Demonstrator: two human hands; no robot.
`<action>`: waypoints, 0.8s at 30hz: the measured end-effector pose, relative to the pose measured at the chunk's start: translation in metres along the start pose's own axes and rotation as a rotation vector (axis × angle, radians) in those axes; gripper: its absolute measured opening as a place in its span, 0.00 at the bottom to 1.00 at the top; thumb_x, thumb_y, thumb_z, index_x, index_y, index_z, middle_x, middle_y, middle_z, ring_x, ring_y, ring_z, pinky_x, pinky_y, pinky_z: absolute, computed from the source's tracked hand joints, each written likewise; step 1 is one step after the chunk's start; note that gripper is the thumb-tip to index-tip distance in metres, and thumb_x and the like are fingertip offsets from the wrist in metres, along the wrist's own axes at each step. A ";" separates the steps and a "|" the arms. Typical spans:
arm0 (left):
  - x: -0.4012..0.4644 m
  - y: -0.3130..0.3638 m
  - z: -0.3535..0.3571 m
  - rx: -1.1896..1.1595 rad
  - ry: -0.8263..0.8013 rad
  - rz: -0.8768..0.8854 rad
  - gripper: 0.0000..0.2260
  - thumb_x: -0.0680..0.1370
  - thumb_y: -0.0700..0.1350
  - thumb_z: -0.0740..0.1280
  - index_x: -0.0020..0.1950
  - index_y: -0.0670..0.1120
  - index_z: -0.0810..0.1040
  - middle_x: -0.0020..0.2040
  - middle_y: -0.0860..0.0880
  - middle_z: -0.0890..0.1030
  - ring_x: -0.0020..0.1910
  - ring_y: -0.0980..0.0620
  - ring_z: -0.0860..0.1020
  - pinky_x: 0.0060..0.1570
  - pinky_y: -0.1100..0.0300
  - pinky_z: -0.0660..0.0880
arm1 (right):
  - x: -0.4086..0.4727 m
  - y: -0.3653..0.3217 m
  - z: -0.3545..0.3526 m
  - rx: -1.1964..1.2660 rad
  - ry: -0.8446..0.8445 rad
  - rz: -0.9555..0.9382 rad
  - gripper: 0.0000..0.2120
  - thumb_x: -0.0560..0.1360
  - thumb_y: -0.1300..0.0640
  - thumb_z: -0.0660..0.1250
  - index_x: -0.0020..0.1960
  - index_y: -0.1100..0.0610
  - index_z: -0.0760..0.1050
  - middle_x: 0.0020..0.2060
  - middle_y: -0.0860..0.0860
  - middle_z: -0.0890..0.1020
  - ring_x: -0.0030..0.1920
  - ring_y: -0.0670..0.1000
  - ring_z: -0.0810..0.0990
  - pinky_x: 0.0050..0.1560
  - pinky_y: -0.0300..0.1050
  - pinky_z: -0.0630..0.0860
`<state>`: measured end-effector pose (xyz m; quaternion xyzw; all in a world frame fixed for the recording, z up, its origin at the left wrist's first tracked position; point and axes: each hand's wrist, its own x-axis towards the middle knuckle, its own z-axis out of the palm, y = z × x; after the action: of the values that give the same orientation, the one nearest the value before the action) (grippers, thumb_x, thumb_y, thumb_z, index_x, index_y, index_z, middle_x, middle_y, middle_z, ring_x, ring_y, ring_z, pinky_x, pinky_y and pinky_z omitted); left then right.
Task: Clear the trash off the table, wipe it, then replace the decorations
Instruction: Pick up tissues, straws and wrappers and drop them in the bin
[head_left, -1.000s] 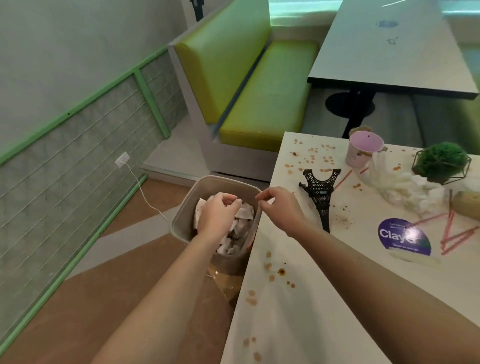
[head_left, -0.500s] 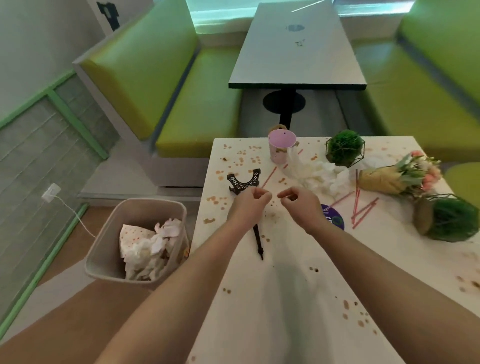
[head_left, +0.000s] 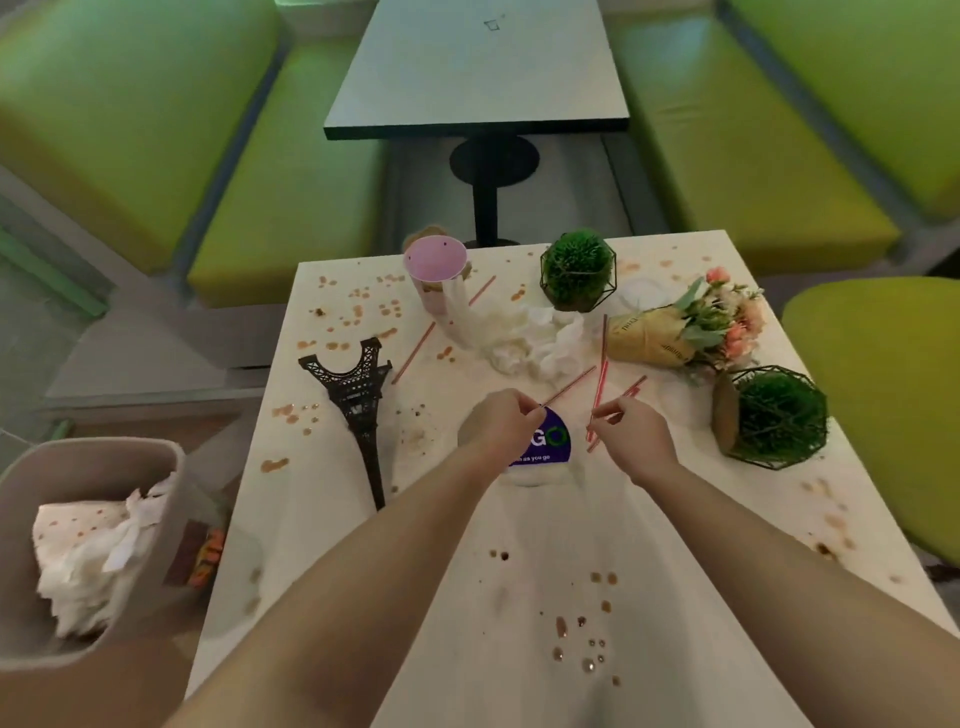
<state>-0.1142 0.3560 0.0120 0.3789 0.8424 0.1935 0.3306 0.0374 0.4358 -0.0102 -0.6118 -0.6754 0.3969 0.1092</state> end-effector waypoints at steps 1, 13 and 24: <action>0.006 0.004 0.005 0.032 0.004 0.001 0.09 0.80 0.54 0.63 0.56 0.54 0.78 0.52 0.53 0.82 0.45 0.52 0.80 0.39 0.58 0.75 | 0.007 0.006 -0.003 -0.032 0.000 -0.015 0.06 0.78 0.56 0.66 0.54 0.54 0.79 0.46 0.50 0.80 0.42 0.49 0.77 0.30 0.41 0.69; 0.060 0.015 0.065 0.304 0.176 -0.030 0.17 0.80 0.58 0.62 0.62 0.49 0.74 0.61 0.47 0.73 0.62 0.46 0.70 0.56 0.51 0.70 | 0.058 0.047 -0.010 -0.329 -0.054 -0.316 0.09 0.78 0.56 0.67 0.57 0.49 0.81 0.52 0.49 0.76 0.55 0.52 0.74 0.52 0.52 0.77; 0.053 0.019 0.069 0.273 0.115 -0.074 0.10 0.83 0.52 0.60 0.59 0.50 0.75 0.58 0.49 0.77 0.61 0.47 0.71 0.58 0.52 0.63 | 0.052 0.047 -0.010 -0.575 -0.114 -0.389 0.06 0.81 0.59 0.61 0.57 0.54 0.71 0.57 0.53 0.66 0.58 0.55 0.67 0.49 0.48 0.73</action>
<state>-0.0821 0.4140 -0.0474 0.3775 0.8918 0.0860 0.2343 0.0666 0.4843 -0.0522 -0.4544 -0.8685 0.1956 -0.0321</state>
